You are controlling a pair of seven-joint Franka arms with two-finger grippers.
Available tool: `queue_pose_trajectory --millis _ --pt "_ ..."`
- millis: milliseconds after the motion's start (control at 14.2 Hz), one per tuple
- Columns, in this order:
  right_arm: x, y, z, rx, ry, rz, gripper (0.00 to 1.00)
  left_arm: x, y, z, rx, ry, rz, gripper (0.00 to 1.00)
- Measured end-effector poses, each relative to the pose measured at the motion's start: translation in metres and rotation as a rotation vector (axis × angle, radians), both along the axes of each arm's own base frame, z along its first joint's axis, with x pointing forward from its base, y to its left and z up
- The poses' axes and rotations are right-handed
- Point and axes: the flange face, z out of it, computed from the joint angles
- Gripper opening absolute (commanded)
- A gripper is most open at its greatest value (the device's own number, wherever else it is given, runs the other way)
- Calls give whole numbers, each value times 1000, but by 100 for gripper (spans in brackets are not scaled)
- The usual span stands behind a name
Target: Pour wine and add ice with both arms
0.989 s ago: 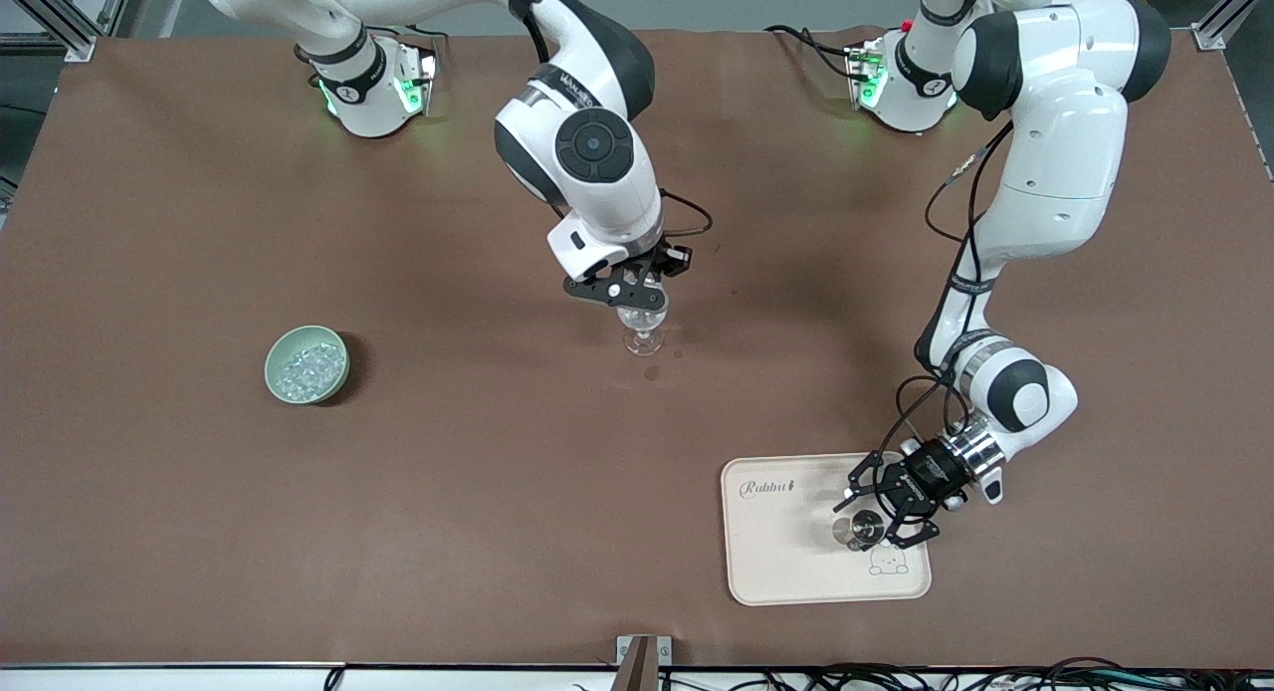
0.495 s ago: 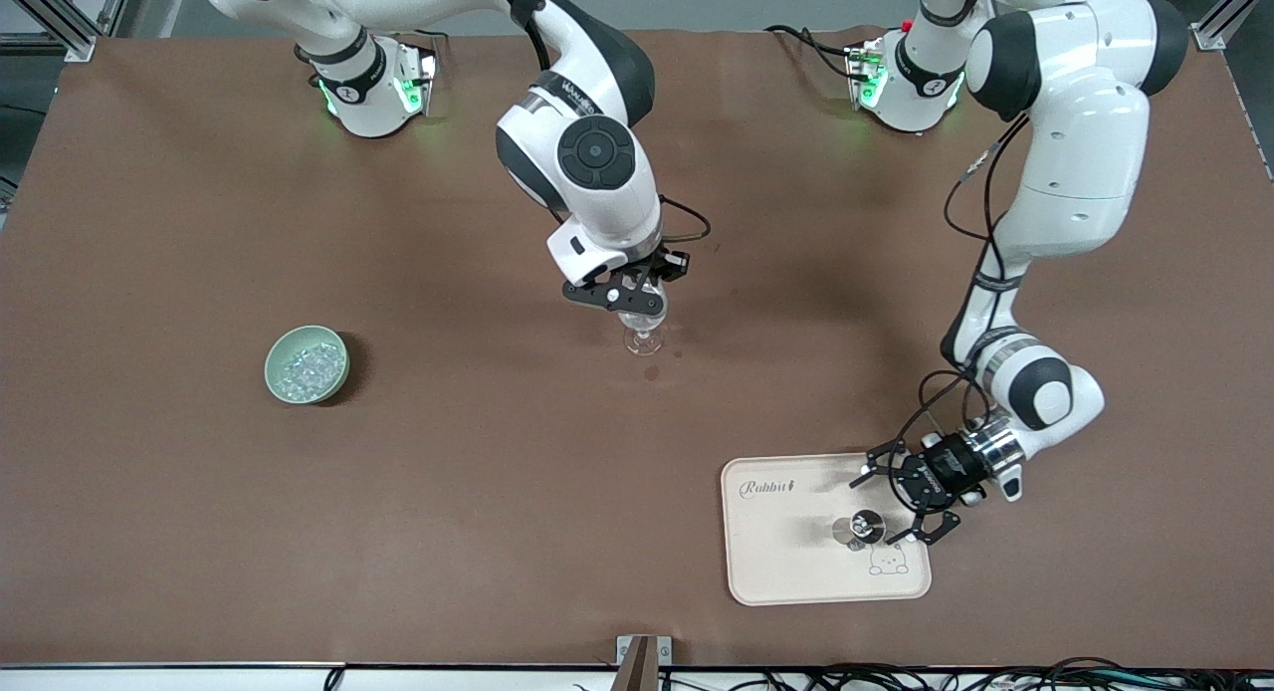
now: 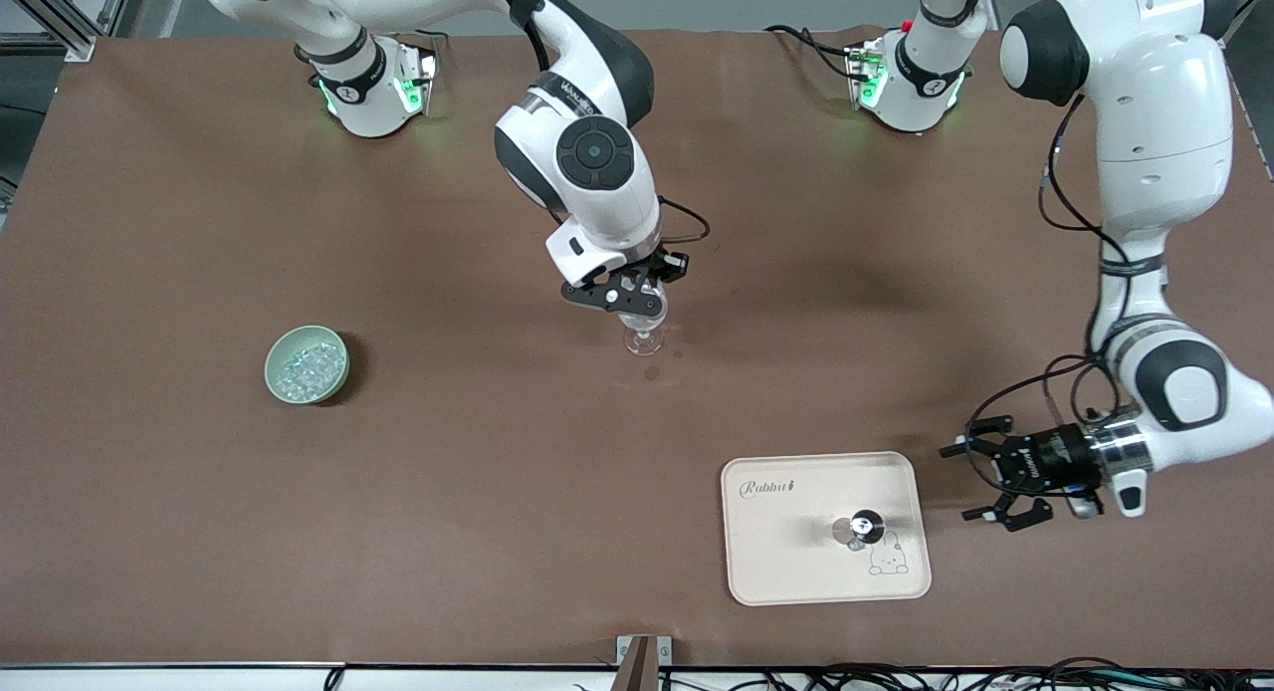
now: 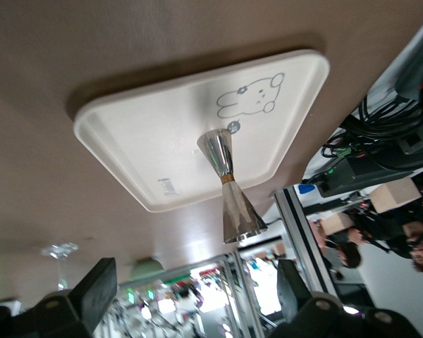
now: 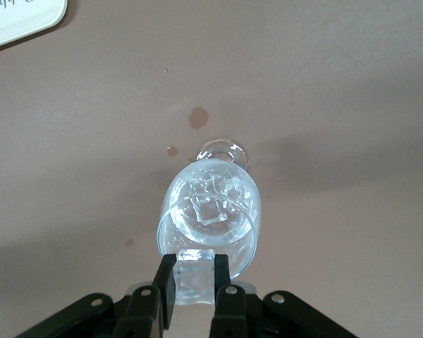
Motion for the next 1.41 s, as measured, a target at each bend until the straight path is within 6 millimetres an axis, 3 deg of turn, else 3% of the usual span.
queue_pose_trajectory --millis 353,495,565,707,848,1060,1272,1413 --pt "-1 1 0 0 0 1 53 16 27 88 85 -137 2 100" --pt "-1 1 0 0 0 1 79 15 42 117 143 -174 -9 100" --pt "2 -1 1 0 -3 -3 100 14 46 130 189 -197 -41 100" --pt "19 -16 10 -21 -44 -18 100 10 46 157 279 -283 -132 100" --pt "48 -57 41 -93 -113 -40 100 3 46 185 403 -362 -255 100" --pt "81 -149 110 -153 -140 -63 100 -10 44 236 540 -446 -376 100" --pt "98 -250 171 -186 -137 -63 100 -23 44 287 597 -506 -394 100" --pt "100 -308 199 -202 -140 -53 100 -33 47 312 655 -514 -402 100"
